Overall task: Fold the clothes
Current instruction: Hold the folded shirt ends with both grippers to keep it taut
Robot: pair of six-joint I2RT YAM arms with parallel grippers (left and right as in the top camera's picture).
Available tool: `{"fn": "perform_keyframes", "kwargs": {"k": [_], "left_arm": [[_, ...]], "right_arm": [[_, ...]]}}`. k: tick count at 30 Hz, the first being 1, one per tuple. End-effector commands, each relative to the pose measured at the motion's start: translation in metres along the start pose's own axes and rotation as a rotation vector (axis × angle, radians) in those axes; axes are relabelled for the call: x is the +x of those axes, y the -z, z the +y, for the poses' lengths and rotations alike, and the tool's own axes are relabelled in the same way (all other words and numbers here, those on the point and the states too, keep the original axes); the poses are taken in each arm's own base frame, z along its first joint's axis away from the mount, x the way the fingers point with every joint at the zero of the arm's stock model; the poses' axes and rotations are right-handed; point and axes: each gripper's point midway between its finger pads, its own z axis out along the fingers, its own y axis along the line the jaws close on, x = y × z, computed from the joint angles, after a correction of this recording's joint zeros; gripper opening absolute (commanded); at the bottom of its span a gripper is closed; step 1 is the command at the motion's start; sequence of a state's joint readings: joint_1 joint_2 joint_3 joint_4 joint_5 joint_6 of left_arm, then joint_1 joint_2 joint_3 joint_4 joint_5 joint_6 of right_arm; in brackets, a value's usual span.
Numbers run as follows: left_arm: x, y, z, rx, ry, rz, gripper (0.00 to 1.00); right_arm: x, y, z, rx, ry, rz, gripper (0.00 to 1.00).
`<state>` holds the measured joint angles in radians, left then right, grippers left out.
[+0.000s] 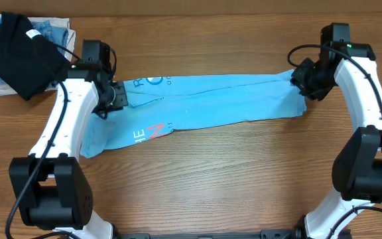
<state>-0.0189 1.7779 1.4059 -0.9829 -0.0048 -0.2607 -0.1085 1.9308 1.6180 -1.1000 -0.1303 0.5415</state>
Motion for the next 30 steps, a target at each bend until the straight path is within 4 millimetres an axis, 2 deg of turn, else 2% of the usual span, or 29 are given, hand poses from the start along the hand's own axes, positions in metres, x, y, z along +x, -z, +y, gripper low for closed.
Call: {"fn": "perform_keyframes", "kwargs": {"k": [1,4,5,10,16,22,28,30], "left_arm": [[0.022,-0.011,-0.017,0.121,0.013,0.073,0.08],[0.035,-0.032,-0.014,0.107,0.033,0.120,0.04],[0.039,-0.038,-0.013,0.102,0.034,0.137,0.04],[0.050,-0.062,-0.006,0.070,0.046,0.214,0.04],[0.061,-0.084,0.000,0.039,0.051,0.280,0.04],[0.065,-0.105,0.016,-0.055,0.041,0.303,0.04],[0.072,-0.116,0.022,-0.077,0.045,0.338,0.04],[0.072,-0.116,0.029,-0.105,0.065,0.340,0.04]], "right_arm": [[0.014,-0.020,-0.002,0.001,0.045,0.065,0.24],[0.023,-0.039,-0.007,-0.002,0.038,0.106,0.12],[0.025,-0.044,-0.008,0.001,0.036,0.117,0.11],[0.035,-0.068,-0.021,0.040,0.027,0.159,0.13],[0.030,-0.091,-0.036,0.108,0.027,0.142,0.14],[0.015,-0.095,-0.040,0.138,0.037,0.076,0.14],[0.012,-0.097,-0.048,0.179,0.039,0.055,0.15],[0.016,-0.101,-0.053,0.192,0.039,0.057,0.14]]}}
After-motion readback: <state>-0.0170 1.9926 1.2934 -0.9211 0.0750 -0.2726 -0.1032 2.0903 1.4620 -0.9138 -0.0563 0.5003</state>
